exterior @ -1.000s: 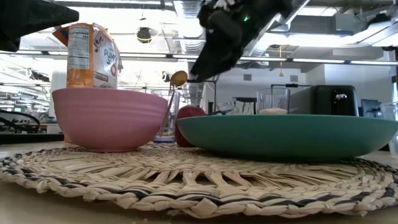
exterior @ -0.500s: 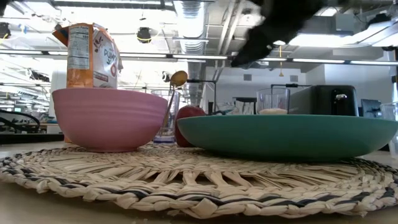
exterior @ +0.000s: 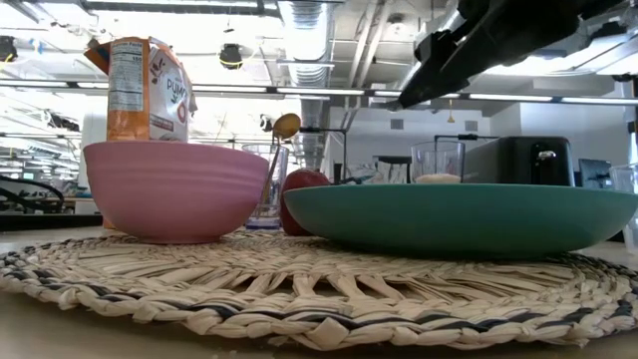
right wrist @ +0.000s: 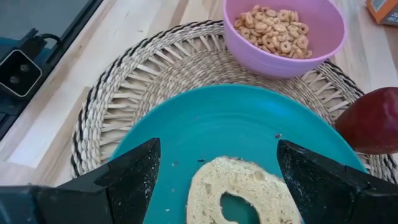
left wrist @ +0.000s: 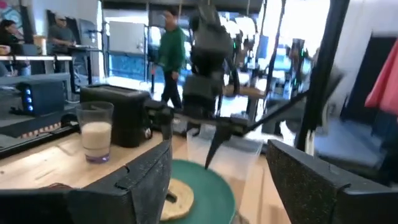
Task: Arrange a breakfast setting
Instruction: Adjust the pink bowl
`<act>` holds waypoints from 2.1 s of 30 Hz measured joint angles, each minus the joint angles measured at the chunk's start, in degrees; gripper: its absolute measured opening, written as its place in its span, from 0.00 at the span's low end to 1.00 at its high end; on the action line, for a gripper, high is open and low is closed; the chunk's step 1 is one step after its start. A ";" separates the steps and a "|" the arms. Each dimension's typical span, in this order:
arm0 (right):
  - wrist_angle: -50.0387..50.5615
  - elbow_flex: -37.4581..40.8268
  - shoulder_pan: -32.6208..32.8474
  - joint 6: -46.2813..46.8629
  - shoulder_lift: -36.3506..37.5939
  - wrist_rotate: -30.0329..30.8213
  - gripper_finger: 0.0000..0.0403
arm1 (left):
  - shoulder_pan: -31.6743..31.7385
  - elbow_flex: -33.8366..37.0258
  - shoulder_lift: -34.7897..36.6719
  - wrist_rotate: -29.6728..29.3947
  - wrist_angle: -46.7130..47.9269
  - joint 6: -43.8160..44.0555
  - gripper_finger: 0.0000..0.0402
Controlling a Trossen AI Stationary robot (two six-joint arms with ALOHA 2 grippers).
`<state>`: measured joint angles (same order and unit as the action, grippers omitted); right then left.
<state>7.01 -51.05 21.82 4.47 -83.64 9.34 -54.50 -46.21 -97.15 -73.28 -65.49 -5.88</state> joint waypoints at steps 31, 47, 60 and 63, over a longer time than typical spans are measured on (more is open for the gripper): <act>0.21 -0.04 2.91 0.20 -0.07 0.18 0.86 | 18.55 -15.53 2.24 51.72 133.42 70.97 0.48; 0.26 -0.04 2.75 -0.63 -0.07 0.16 0.86 | 24.39 -14.73 2.24 50.10 125.82 53.11 0.48; 0.26 -0.04 2.33 -0.56 -0.07 0.15 0.86 | 24.39 -15.00 2.24 52.26 121.66 49.59 0.48; 0.26 -0.04 2.15 -0.40 -0.07 0.16 0.86 | 24.39 -17.12 2.24 55.49 124.78 50.71 0.48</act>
<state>7.27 -51.09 23.97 4.06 -83.70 9.49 -30.11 -63.33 -94.91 -17.79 59.28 44.82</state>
